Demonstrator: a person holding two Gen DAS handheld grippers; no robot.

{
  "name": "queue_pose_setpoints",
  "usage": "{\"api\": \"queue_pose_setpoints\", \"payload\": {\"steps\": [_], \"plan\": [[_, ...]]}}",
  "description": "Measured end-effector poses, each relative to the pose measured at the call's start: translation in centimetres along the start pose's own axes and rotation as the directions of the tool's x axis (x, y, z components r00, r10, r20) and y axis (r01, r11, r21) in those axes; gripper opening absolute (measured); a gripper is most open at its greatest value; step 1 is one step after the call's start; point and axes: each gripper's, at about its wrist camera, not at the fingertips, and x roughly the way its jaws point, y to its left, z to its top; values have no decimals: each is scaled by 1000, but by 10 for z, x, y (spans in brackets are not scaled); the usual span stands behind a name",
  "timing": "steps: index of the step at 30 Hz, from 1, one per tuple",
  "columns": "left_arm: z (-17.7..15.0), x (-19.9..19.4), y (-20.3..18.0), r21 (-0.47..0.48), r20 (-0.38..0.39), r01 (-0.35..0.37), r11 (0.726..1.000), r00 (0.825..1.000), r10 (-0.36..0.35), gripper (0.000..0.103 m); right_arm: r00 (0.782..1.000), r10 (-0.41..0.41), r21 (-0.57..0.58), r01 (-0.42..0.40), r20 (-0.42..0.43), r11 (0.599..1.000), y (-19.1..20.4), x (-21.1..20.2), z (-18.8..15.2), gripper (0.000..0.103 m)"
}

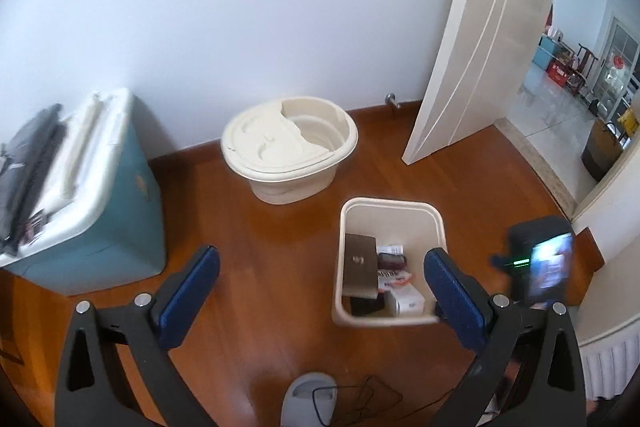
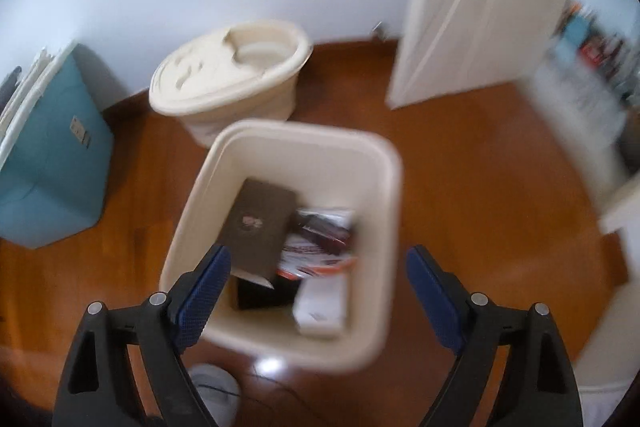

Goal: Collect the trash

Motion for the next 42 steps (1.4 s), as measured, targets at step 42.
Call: {"api": "queue_pose_setpoints", "payload": {"steps": [42], "plan": [[-175, -292, -42, 96, 23, 16, 995, 1000, -18, 103, 875, -473, 416, 393, 107, 820, -10, -468, -232, 103]]}}
